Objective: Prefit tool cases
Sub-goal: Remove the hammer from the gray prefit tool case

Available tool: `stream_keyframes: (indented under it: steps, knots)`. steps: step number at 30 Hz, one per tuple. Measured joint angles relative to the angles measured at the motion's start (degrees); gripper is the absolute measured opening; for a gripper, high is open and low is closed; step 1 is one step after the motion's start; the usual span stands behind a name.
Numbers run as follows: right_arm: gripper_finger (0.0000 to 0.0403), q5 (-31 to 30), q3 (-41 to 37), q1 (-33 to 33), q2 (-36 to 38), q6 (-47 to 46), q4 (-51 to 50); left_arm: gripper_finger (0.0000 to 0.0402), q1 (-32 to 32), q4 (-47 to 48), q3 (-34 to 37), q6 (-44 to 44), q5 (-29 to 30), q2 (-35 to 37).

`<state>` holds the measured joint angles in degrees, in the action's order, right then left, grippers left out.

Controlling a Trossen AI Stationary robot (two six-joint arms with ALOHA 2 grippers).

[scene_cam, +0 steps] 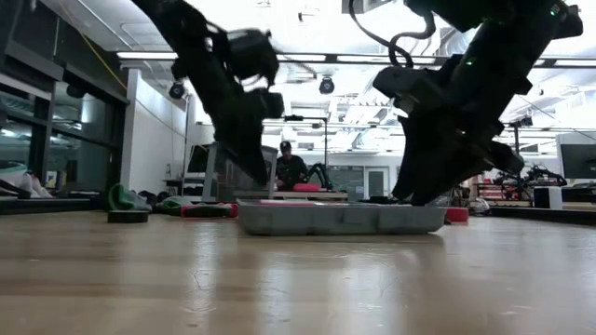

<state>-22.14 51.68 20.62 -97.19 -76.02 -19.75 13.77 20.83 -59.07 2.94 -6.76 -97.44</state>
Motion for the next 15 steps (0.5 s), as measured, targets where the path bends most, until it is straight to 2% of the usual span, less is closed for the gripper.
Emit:
stream_keyframes:
  steps: [7,15]
  knots:
    - [0.0103,-1.4,0.0,0.0,0.0,2.9,1.2,0.0069,-5.6,-1.6,0.0,3.5,-1.7,5.1]
    - [0.0103,-1.9,0.0,-0.1,0.0,4.0,2.1,0.0069,-13.4,-7.3,0.2,4.0,-1.5,1.9]
